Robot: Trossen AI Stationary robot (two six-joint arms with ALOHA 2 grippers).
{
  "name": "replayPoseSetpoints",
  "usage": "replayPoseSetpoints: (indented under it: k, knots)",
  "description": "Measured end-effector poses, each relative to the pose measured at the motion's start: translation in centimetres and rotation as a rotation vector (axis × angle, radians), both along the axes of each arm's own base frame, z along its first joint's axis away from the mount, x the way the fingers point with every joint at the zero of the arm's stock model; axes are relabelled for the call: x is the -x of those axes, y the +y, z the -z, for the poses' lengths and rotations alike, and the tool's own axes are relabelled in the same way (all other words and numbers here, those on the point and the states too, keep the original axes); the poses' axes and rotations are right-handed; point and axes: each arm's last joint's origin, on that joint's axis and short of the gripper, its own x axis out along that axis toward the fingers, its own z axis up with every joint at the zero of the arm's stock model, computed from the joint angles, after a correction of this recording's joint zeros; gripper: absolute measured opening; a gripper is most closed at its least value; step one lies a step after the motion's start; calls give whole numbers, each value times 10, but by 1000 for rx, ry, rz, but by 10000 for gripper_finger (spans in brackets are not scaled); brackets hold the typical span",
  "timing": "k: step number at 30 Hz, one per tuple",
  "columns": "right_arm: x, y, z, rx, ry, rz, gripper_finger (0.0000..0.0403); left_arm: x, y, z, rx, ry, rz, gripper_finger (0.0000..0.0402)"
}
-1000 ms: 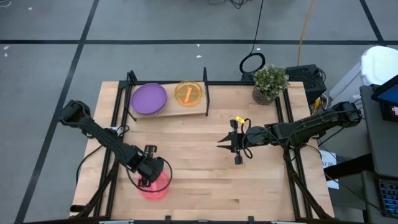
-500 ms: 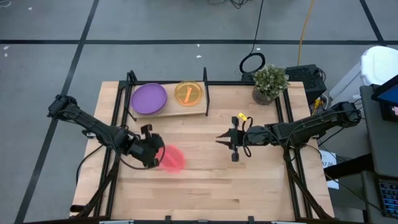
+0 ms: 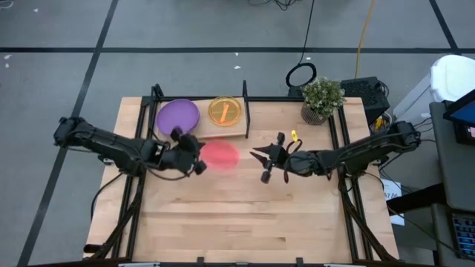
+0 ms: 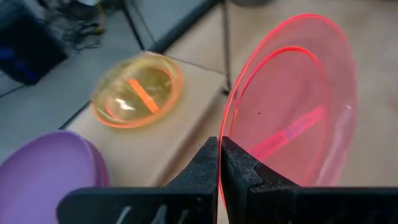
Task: Place and stack plates onto a shelf
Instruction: Stack the pink transparent plate into the orange transparent plate on the shelf
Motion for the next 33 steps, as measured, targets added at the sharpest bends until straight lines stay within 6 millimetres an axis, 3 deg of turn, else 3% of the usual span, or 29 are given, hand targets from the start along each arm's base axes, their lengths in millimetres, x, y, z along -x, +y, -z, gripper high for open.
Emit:
replayPoseSetpoints:
  k: [12,24,33]
  knots:
    - [-16,3,11,41,-68,9,86,-16,58,-15,-30,-141,-127,5]
    - [-15,8,11,231,5,-29,91,-3,135,-20,-19,-219,-363,5]
    - [-10,17,5,430,69,-90,91,-20,171,2,64,-350,-534,5]
